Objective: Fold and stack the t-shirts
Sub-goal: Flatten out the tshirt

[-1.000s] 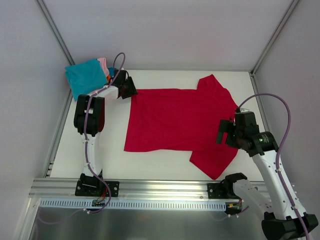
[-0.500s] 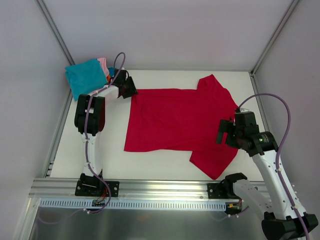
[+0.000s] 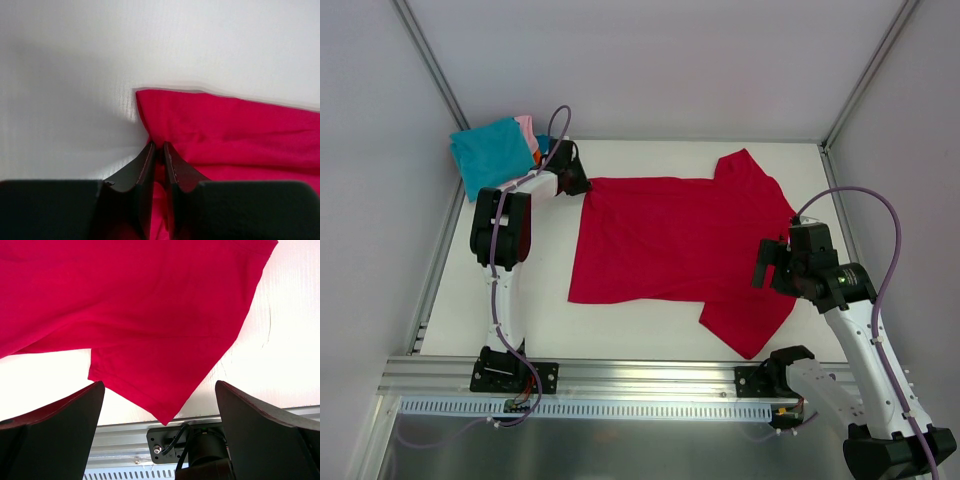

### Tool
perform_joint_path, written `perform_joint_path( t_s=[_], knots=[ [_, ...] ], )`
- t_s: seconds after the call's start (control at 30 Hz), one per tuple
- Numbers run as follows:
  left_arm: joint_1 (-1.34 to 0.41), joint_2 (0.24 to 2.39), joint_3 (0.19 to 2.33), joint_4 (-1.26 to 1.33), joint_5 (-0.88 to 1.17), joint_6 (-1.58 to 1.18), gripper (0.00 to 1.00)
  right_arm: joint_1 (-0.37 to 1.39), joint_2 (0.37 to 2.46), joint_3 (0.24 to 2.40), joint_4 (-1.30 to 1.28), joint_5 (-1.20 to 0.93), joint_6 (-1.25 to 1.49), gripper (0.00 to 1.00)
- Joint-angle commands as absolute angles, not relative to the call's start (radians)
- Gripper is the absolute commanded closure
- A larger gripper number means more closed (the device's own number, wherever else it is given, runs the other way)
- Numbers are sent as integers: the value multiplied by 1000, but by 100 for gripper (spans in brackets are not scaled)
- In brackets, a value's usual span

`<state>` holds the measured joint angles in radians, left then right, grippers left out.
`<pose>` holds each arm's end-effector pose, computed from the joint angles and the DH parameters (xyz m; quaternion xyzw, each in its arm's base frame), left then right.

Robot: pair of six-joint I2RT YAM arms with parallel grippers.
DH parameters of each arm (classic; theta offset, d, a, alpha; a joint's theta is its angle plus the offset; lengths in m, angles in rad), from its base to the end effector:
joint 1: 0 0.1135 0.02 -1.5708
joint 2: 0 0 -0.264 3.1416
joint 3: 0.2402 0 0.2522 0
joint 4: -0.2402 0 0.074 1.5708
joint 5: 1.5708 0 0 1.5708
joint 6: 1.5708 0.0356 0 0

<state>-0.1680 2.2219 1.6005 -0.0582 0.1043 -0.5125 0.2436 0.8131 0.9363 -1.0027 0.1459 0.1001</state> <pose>0.4915 -0.0871 0.1609 -0.1323 0.8916 -0.1880 0.3900 0.1409 0.0297 0.3108 -0.0426 0.9377 -0.0098 0.3447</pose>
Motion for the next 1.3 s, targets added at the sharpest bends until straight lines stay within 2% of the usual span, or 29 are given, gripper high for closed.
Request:
perform_joint_path(
  t_s=[0.0,0.37,0.5,0.63,0.73,0.83,0.87,0.97,1.27],
  knots=[
    [-158,2217,1626,-64,107,-509,87,241,818,928,-999,164,90,1],
    [-156,2181,1641,-95,55,-483,84,241,816,927,-997,161,91,0],
    [-156,2164,1649,-107,34,-468,87,241,816,925,-994,163,91,1],
    [-155,2151,1657,-124,8,-454,96,241,818,925,-994,161,91,1],
    [-152,2145,1660,-132,8,-445,97,241,819,925,-992,161,92,0],
    [-149,2141,1660,-137,6,-442,96,239,819,923,-993,163,89,0],
    [-149,2141,1661,-143,6,-440,92,242,819,923,-992,161,89,1],
    [-146,2140,1663,-144,8,-437,90,241,819,923,-992,161,92,1],
    [-141,2137,1666,-143,8,-439,91,241,822,922,-994,163,92,1]
  ],
)
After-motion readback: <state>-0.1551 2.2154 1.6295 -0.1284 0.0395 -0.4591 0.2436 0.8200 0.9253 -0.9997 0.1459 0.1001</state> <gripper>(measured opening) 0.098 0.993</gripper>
